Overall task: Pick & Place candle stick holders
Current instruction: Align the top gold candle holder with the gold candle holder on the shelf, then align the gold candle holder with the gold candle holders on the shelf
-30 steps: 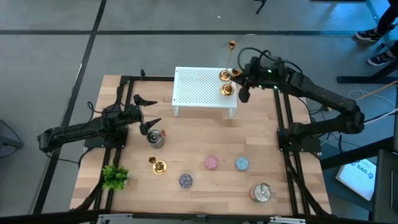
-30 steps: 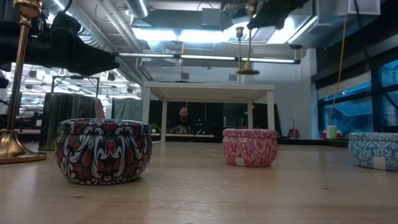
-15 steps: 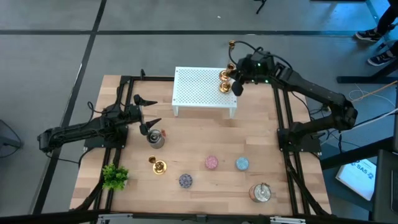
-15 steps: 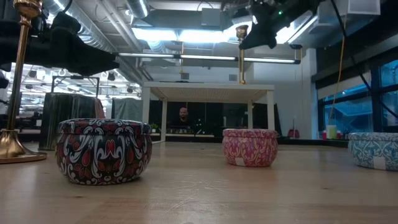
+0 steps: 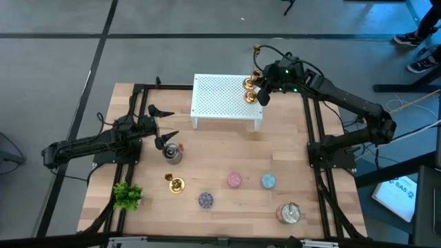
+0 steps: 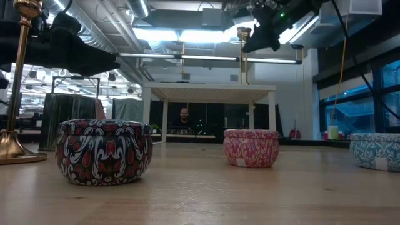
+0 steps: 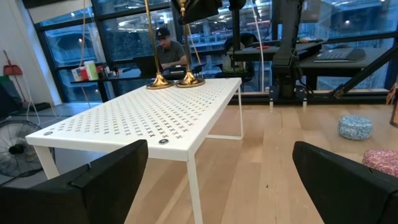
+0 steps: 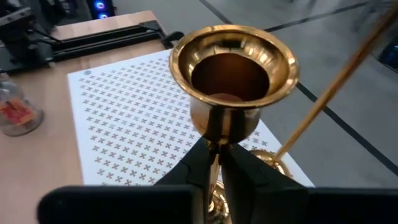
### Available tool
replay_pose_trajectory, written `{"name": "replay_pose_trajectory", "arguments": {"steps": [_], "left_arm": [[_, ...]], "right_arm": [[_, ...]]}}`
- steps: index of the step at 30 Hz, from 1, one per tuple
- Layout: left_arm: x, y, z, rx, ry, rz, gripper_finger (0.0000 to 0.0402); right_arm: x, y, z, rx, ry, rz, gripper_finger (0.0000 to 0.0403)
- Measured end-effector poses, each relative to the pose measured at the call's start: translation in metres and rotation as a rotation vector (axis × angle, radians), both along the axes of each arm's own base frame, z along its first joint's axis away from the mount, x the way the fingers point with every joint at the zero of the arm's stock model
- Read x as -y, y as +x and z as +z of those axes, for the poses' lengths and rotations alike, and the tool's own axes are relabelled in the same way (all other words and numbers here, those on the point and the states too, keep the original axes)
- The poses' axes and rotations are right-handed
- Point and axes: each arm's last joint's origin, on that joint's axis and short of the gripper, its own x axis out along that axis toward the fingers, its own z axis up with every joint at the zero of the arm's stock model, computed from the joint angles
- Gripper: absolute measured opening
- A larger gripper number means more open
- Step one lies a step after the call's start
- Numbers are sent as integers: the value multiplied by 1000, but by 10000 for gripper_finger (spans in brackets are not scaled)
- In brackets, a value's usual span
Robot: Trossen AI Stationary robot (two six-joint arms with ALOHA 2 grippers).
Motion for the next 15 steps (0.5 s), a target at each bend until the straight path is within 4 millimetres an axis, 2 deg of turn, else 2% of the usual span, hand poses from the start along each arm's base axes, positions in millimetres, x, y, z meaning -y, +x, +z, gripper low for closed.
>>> {"name": "replay_pose_trajectory", "arguments": {"steps": [8,15], "left_arm": [[0,0,0,0,0,0,400],[0,0,0,0,0,0,400]], "right_arm": [[0,-2,-1,-10,17,-61,108],[-14,-21,13,17,63,-9,192]]}}
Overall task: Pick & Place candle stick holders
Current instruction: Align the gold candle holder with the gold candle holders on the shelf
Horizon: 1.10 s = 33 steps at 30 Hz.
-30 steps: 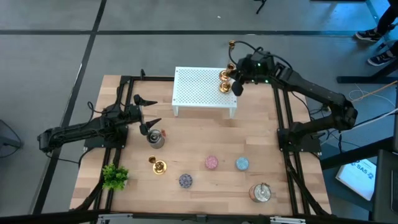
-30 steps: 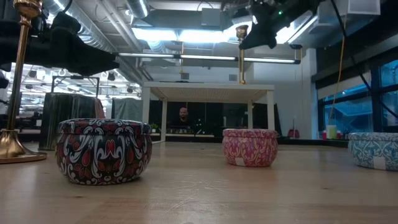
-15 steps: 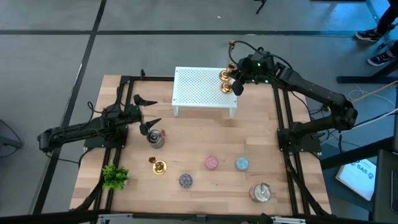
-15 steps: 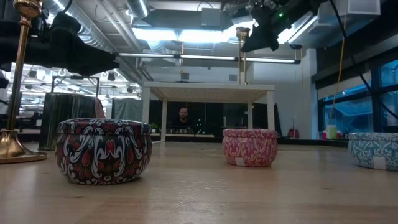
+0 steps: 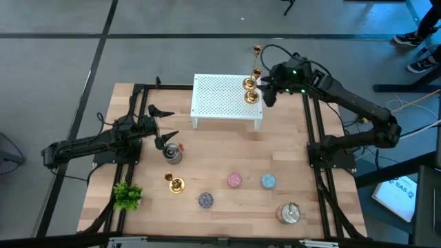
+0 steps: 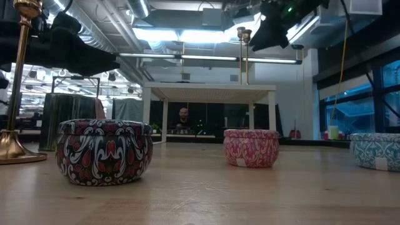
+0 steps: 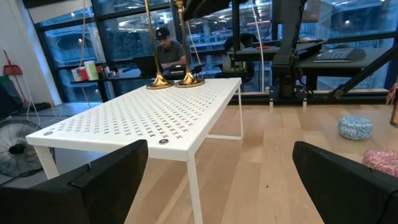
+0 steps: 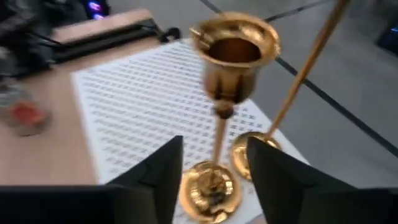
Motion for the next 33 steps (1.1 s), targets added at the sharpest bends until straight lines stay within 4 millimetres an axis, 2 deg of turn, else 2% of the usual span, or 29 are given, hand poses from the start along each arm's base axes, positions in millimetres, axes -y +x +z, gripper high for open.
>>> {"name": "replay_pose_trajectory", "arguments": {"steps": [6,10,13,17,21,26,33], "left_arm": [[0,0,0,0,0,0,400],[0,0,0,0,0,0,400],[0,0,0,0,0,0,400],[0,0,0,0,0,0,400],[0,0,0,0,0,0,400],[0,0,0,0,0,0,400],[0,0,1,13,-10,1,400]], "right_arm": [[-24,-30,7,-37,130,28,247],[-44,-49,6,-121,202,49,255],[-59,-54,8,-138,221,93,254],[-76,-53,4,-126,223,172,248],[-92,-48,-17,-93,213,254,243],[-107,-31,-45,40,215,334,240],[-123,-17,-67,185,258,381,240]]}}
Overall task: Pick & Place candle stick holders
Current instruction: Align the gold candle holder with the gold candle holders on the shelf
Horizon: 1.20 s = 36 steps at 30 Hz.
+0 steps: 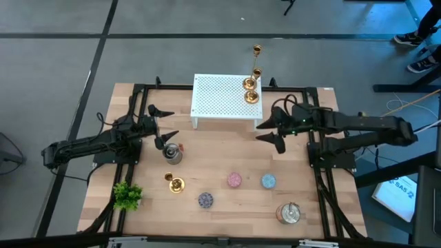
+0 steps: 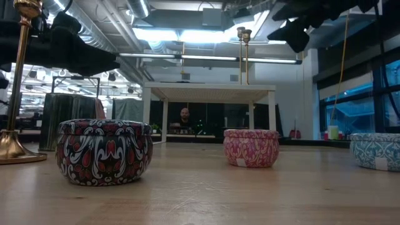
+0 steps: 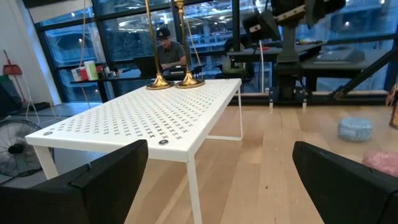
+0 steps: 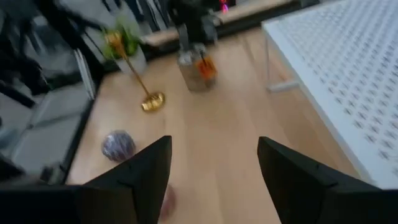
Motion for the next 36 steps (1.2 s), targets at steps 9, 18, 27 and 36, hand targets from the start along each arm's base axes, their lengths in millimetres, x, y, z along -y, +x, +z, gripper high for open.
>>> {"name": "replay_pose_trajectory", "arguments": {"steps": [9,18,27,36], "left_arm": [[0,0,1,56,-125,-10,400],[10,2,0,32,-203,-358,400],[19,0,1,5,-160,-687,400],[19,0,1,8,-160,-659,400]], "right_arm": [[-4,7,-1,62,-5,-89,240],[-19,12,-5,53,14,71,240],[-31,22,-4,120,-95,183,240],[-31,23,0,171,-106,184,240]]}}
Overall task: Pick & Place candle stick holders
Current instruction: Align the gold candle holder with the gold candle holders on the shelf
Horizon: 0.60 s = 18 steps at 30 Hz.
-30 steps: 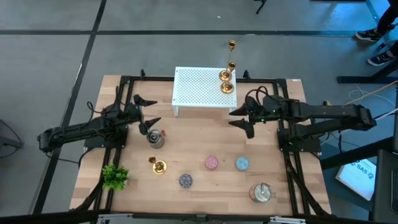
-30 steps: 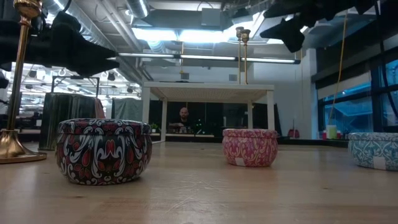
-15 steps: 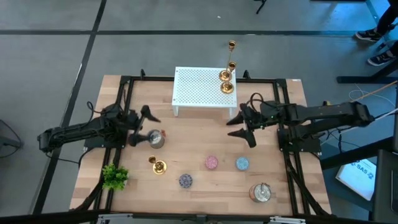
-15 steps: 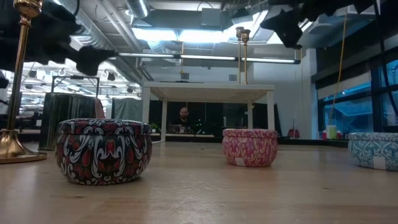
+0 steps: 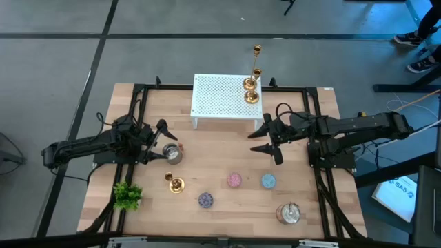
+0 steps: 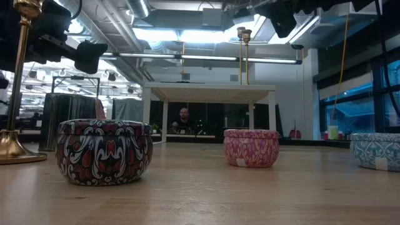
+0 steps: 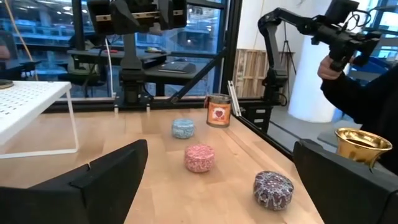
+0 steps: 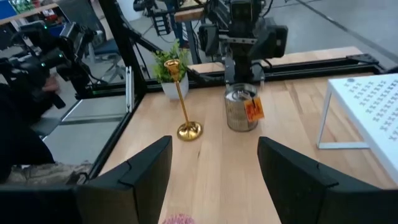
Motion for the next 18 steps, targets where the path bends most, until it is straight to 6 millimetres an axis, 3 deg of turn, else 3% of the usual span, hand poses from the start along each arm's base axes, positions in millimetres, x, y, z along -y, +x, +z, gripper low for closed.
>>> {"name": "replay_pose_trajectory", "arguments": {"steps": [7,12,18], "left_arm": [[1,0,1,-16,-86,-8,400],[1,0,3,-26,-164,-15,400],[7,-1,6,-17,-160,-161,400]], "right_arm": [[0,1,2,19,39,-12,240],[3,1,3,15,86,-120,240],[4,1,3,19,85,-162,240]]}}
